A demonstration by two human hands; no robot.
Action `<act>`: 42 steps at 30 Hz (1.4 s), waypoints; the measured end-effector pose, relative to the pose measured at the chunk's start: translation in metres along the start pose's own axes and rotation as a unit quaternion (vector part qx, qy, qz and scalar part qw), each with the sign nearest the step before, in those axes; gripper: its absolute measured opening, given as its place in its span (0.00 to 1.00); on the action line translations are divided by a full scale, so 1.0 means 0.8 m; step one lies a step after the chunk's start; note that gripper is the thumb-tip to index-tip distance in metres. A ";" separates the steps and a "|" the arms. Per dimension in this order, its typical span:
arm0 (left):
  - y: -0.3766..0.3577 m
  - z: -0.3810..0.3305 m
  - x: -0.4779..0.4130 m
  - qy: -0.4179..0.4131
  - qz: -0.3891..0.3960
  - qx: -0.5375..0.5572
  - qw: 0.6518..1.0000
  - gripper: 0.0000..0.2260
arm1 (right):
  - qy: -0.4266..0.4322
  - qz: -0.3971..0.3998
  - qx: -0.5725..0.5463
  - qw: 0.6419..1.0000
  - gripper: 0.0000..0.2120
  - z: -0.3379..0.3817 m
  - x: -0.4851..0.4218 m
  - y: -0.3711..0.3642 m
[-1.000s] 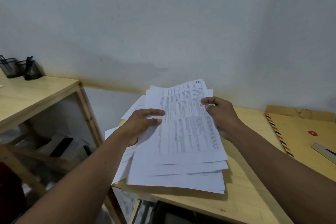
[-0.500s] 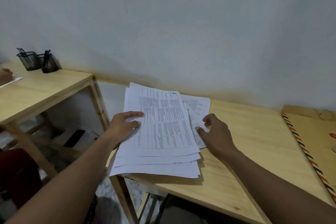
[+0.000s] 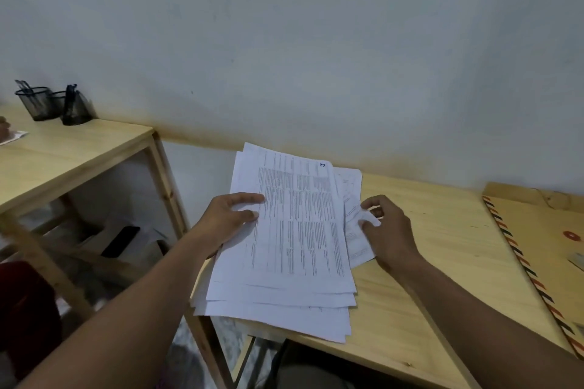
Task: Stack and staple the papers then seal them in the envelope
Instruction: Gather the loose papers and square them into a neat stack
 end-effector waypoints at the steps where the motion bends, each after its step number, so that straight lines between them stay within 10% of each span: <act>1: -0.003 -0.003 0.000 -0.005 0.013 -0.001 1.000 0.12 | -0.007 -0.001 -0.047 0.999 0.13 0.005 -0.004 0.009; 10: -0.054 -0.052 -0.008 -0.053 0.103 0.000 0.993 0.12 | -0.079 0.030 -0.215 0.973 0.09 0.050 -0.040 0.085; 28: -0.110 -0.065 -0.020 -0.089 0.048 0.005 0.995 0.10 | -0.140 0.017 -0.331 0.933 0.11 0.059 -0.045 0.114; 34: -0.092 -0.054 -0.022 -0.017 0.000 0.078 0.997 0.12 | -0.194 0.102 -0.224 0.950 0.17 0.032 -0.018 0.069; 42: -0.056 -0.043 -0.013 0.006 0.142 0.021 0.990 0.17 | -0.060 0.116 -0.108 0.986 0.11 0.051 -0.036 0.011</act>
Point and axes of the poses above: each hand's wrist, its own x-axis away from the middle knuckle, its own y-axis out of the back of the hand, z = x × y, the point moved 2 cm from there along -x, towards the middle knuckle, and after that the axes turned 13 degrees about -x, right-handed, at the moved point
